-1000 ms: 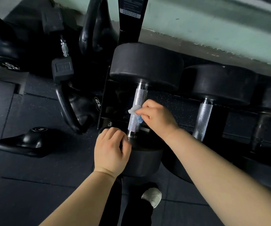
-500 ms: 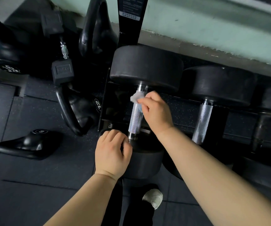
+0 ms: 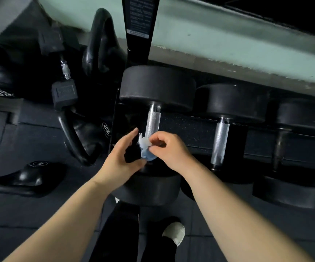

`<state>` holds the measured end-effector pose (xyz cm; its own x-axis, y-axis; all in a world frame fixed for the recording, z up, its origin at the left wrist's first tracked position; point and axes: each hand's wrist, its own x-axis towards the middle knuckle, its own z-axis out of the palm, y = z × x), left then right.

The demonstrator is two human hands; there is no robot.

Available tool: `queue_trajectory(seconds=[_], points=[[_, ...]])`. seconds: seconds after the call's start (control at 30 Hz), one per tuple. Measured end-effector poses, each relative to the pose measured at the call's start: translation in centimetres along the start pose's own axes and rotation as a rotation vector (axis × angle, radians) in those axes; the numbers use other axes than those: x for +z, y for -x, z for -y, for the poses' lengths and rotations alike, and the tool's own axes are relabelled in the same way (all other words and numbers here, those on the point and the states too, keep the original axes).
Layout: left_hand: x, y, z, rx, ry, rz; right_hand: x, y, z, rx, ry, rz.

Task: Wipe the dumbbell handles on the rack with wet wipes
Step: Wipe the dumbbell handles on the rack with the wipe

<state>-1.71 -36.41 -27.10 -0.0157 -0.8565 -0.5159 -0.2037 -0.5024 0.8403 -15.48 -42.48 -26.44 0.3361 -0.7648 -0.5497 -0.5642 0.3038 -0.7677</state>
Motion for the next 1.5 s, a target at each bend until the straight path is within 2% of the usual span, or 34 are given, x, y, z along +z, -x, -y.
queue_trajectory(seconds=[0.1,0.2,0.27,0.33,0.4,0.47,0.67,0.87,1.2,1.37,1.43,1.5], points=[[-0.4,-0.9,-0.7,0.038,-0.047,0.023,0.7,0.4,0.4,0.036,-0.111,-0.046],[-1.0,-1.6,-0.7,-0.017,-0.129,-0.129,1.7,1.0,0.0,0.067,-0.177,-0.137],[-1.6,-1.9,-0.3,-0.06,-0.226,-0.267,2.3,1.6,-1.2,0.131,-0.162,-0.319],[-2.2,-2.4,0.3,-0.096,-0.309,-0.333,3.1,2.4,-2.6,0.24,-0.127,-0.51],[-2.4,-3.2,0.9,-0.099,-0.377,-0.313,4.2,2.8,-3.8,0.305,-0.119,-0.628],[-2.0,-4.4,1.2,-0.09,-0.407,-0.27,4.7,2.8,-4.3,0.29,-0.134,-0.689],[0.1,-7.2,1.4,-0.127,-0.229,0.048,4.8,2.7,-4.6,0.216,-0.085,-0.742],[-0.3,-6.6,1.5,-0.244,-0.082,0.034,5.2,2.6,-5.0,0.17,-0.082,-0.808],[0.5,-6.3,1.8,-0.187,-0.385,0.134,5.3,2.6,-5.1,0.151,-0.054,-0.795],[0.5,-7.5,0.8,-0.099,-0.146,-0.06,5.3,2.5,-5.4,0.136,-0.059,-0.811],[0.2,-7.4,0.9,-0.108,-0.188,-0.002,5.4,2.6,-5.5,0.15,-0.06,-0.804],[0.1,-6.8,1.3,-0.133,-0.362,0.129,5.4,2.6,-5.4,0.142,-0.059,-0.809]])
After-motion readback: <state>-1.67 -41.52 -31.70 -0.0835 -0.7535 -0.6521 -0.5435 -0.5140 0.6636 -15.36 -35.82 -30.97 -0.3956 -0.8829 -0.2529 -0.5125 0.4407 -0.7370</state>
